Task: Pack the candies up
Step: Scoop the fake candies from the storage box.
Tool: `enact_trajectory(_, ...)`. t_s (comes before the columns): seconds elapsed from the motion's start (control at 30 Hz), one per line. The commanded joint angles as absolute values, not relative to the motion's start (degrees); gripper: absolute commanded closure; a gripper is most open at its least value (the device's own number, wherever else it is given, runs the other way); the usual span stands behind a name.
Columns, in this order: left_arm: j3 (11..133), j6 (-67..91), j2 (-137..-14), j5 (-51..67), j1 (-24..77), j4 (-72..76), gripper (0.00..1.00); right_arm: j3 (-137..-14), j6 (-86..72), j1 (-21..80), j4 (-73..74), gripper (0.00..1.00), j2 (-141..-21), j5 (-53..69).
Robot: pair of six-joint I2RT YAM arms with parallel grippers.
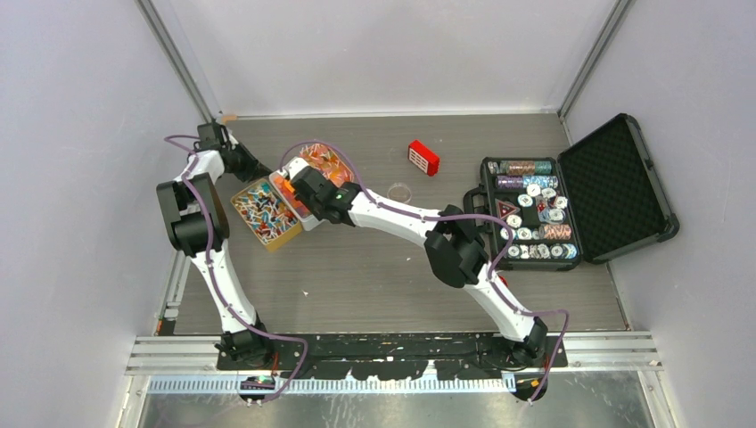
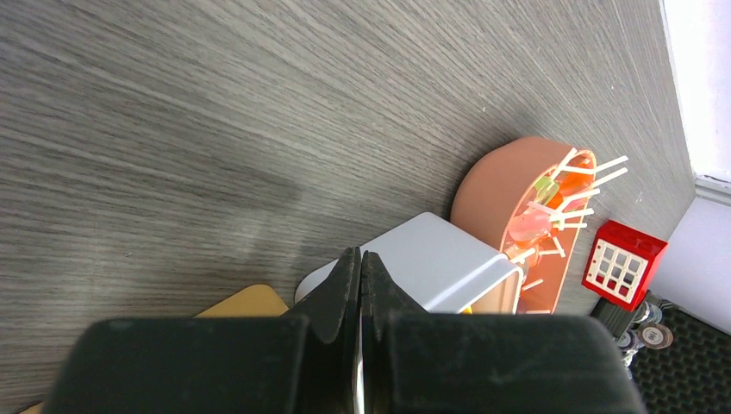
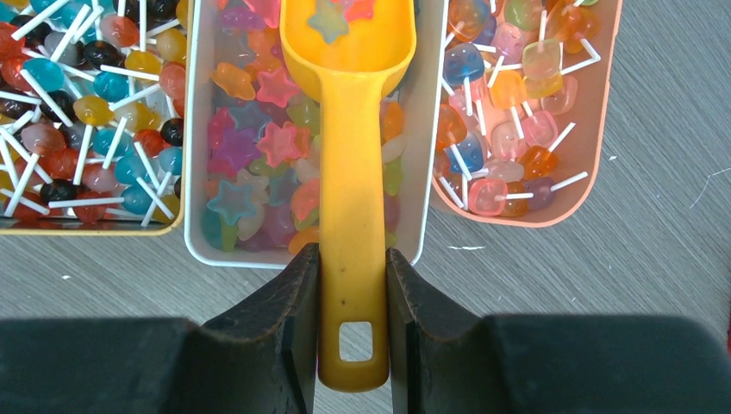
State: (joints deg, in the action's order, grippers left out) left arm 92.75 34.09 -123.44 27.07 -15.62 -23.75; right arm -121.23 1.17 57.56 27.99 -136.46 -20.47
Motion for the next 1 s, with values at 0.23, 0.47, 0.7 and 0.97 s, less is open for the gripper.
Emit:
enact_trajectory(0.23,97.8,34.1,-123.8,28.2,-16.2,-26.0,0.92,-112.5,2.5,57.1,19.1,1.00,-126.0,-20.8)
enact_trajectory(0.47,101.1,32.3,-121.7,26.6,-17.4,-28.9,0.74,-105.2,4.1,57.1,12.0,1.00,-121.9,-18.6)
enact_trajectory(0.7,101.7,32.1,-118.7,26.3,-17.7,-30.4,0.60,-102.9,4.6,57.1,9.8,1.00,-120.0,-18.5)
enact_trajectory(0.97,99.7,33.0,-114.4,27.2,-17.7,-30.2,0.34,-97.6,3.9,57.2,5.1,1.00,-116.2,-18.7)
